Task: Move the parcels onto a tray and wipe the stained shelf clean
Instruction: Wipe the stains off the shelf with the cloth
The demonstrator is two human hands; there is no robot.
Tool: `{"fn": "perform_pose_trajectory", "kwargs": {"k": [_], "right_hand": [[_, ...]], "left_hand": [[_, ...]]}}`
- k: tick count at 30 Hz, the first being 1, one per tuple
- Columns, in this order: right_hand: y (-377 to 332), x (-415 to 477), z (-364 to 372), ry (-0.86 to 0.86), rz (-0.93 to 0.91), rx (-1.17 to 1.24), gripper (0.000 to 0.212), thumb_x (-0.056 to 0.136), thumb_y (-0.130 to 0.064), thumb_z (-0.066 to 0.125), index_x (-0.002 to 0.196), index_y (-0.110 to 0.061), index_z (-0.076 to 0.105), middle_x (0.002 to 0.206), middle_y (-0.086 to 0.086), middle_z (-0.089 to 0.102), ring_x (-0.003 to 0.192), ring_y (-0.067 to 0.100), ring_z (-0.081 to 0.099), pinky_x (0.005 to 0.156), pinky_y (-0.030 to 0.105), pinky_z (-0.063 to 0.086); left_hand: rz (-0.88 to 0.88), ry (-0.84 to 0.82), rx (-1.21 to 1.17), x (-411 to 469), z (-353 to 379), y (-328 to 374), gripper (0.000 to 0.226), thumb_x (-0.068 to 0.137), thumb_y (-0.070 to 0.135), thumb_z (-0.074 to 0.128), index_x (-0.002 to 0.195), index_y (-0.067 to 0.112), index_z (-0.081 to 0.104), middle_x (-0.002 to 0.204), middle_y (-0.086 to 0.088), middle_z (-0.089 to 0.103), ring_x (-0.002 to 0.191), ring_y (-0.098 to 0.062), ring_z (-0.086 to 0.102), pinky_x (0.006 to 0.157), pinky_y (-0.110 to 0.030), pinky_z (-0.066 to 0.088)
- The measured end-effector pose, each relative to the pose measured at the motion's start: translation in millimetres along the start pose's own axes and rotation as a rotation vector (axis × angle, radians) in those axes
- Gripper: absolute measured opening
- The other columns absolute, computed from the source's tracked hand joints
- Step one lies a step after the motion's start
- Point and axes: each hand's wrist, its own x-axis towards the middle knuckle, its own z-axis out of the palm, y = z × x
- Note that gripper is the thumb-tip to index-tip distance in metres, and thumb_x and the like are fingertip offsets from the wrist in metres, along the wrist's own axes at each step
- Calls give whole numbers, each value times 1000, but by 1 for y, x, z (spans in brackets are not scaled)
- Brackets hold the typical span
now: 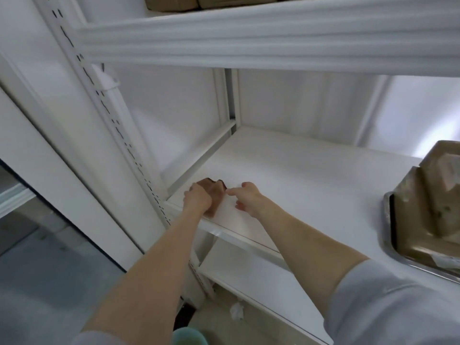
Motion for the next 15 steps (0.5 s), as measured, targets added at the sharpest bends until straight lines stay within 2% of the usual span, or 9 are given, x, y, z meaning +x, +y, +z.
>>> {"fn": "perform_pose_trajectory", "kwargs": {"k": [3,6,8,10,11,13,14,15], "right_hand": [[2,6,-4,-28,35,116,77,87,-12,68,148,-2,23,134,15,43,105,23,53,92,32,49],[9,13,-11,-31,64,202,70,86,-11,69,143,3,31,108,11,47,87,21,56,88,36,52],[13,13,-19,-10,81,225,59,85,-9,70,134,7,40,88,11,50,76,24,57,87,44,53],[17,10,-31,3,106,223,41,85,-10,69,118,9,52,84,14,56,73,26,59,84,45,55],[19,7,-38,14,113,224,35,85,-11,68,111,9,57,86,16,58,73,26,60,76,41,58],[20,-2,-55,25,110,228,22,86,-15,66,96,4,60,83,15,58,65,22,57,55,28,51],[22,-7,-64,31,111,230,19,86,-16,66,93,1,59,79,13,57,59,20,54,48,24,45],[22,-12,-73,40,112,245,19,86,-14,67,93,1,58,77,12,57,55,19,53,43,22,43]], "left_hand": [[53,-27,-4,12,6,-1,51,83,24,48,131,6,44,125,-17,57,112,-34,55,93,-39,47],[177,-118,-81,-30,-7,21,30,85,11,58,113,1,55,109,-16,63,104,-33,60,91,-38,48],[186,-220,-286,-40,-1,30,10,82,-2,62,91,-1,57,89,-14,61,84,-27,61,75,-35,51],[156,-294,-407,-40,9,38,12,79,-7,63,77,2,54,78,-11,55,70,-23,56,60,-31,47],[155,-337,-451,-43,13,43,17,78,-7,64,72,4,52,74,-10,54,65,-22,54,56,-29,45],[186,-427,-525,-51,18,55,15,79,-6,64,73,4,56,74,-10,57,64,-23,56,58,-29,48],[206,-461,-560,-58,19,62,7,81,-4,64,82,2,60,80,-11,61,71,-25,59,64,-31,50],[221,-489,-588,-63,21,69,10,83,1,65,93,1,62,87,-13,63,80,-26,62,71,-31,52]]}}
